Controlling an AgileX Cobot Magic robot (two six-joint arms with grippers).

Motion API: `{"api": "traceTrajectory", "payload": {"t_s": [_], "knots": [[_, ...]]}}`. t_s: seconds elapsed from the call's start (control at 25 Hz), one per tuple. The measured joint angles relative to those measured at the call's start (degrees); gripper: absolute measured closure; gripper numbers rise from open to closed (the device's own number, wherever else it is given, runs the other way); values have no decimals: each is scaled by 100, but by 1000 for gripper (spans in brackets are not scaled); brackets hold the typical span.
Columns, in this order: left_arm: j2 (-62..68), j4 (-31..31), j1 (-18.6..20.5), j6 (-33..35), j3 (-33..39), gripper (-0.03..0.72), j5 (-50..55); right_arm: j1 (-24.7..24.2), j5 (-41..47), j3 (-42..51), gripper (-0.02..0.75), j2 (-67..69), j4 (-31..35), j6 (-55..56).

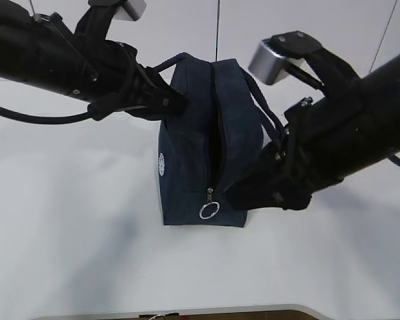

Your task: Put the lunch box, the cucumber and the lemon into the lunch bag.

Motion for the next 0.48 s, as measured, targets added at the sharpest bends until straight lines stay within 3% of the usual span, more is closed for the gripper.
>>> {"api": "traceTrajectory", "payload": {"t_s": [0.32, 0.48], "knots": [[0, 0, 0, 0, 0, 687, 0, 0, -626, 707, 370, -393, 391, -477], [0, 0, 0, 0, 0, 687, 0, 0, -1325, 1295, 370, -773, 1197, -1032]]}}
